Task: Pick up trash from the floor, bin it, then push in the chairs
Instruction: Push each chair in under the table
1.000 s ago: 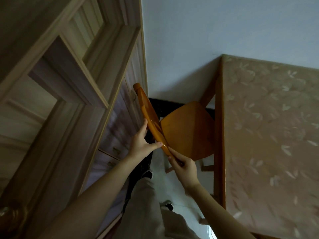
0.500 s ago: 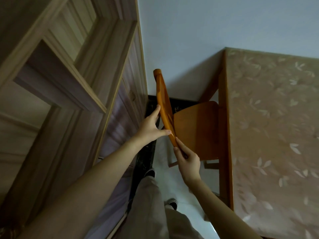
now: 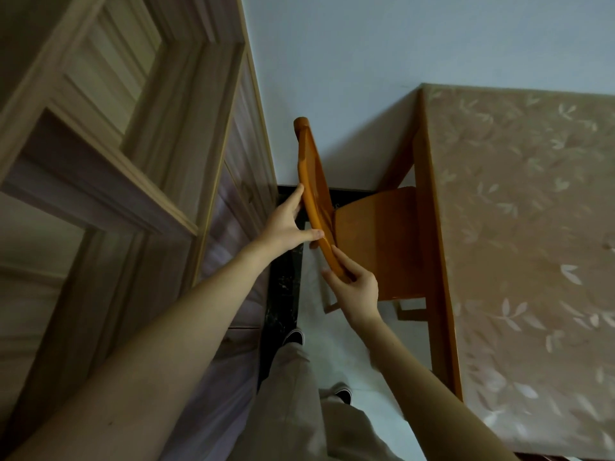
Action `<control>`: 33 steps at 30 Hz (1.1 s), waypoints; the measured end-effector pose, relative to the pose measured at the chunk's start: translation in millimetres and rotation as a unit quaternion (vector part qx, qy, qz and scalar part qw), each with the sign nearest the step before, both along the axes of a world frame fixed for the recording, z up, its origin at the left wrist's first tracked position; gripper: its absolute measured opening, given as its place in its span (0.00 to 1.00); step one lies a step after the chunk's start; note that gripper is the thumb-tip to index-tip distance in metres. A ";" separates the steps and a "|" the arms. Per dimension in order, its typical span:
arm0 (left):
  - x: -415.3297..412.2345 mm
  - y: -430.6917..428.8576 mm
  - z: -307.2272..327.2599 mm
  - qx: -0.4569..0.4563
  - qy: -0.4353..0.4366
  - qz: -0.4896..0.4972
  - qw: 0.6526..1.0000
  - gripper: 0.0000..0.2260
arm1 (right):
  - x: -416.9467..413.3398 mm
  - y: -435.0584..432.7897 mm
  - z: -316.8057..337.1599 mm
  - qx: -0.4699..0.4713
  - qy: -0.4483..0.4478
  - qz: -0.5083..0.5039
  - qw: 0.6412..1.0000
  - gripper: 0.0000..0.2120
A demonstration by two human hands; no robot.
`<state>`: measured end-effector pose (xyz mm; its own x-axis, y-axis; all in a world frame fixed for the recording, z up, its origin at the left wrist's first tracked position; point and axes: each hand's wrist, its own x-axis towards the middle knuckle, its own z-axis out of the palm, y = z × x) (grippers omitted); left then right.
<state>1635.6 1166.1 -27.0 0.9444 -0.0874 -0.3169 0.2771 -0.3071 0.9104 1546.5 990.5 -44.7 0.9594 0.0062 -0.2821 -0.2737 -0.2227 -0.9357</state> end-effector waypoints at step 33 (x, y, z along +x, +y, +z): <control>127.5 -3.5 -0.6 0.021 0.002 -0.076 0.997 0.51 | 106.9 0.8 -3.3 0.043 0.004 -0.025 0.999 0.28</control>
<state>1763.1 1162.6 -27.5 0.9201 -0.2157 -0.3269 0.2283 -0.3827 0.8952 1653.4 991.3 -48.0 0.9570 -0.0174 -0.2896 -0.2894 -0.1266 -0.9488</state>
